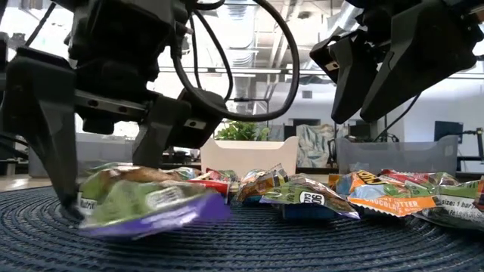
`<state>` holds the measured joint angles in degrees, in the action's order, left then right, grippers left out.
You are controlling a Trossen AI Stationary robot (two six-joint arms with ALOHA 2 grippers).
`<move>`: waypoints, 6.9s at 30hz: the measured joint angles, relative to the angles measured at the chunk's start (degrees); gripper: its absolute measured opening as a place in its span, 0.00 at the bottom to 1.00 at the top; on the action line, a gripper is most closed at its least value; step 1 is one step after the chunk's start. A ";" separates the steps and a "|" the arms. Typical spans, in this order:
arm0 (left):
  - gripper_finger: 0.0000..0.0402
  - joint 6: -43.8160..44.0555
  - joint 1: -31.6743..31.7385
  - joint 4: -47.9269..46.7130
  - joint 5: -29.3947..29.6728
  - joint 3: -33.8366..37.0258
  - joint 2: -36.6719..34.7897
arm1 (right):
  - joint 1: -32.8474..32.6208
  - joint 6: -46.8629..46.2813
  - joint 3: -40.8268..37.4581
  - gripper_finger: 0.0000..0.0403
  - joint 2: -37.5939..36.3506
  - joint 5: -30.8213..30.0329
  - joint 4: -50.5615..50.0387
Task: Pick and place Granola Bars by type
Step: Put the blue granola bar into the left black bin, then put the yellow granola bar into the right black bin
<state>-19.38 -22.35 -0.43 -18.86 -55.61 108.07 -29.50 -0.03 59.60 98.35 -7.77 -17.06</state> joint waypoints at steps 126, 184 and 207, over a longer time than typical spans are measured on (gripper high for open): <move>0.61 103.15 -6.12 -88.63 73.38 12.61 -18.49 | 7.15 1.97 0.06 0.31 7.67 13.68 3.11; 0.61 103.02 -6.10 -88.78 73.79 12.61 -18.51 | 3.31 -60.10 -0.88 0.00 -9.10 -46.50 -66.70; 0.61 103.00 -6.11 -88.60 74.28 12.61 -18.51 | 24.39 -66.10 -4.26 0.00 -10.29 -38.18 -63.10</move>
<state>83.62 -28.46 -89.03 55.42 -43.00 89.56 -5.10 -66.13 55.33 88.05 -45.95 -80.16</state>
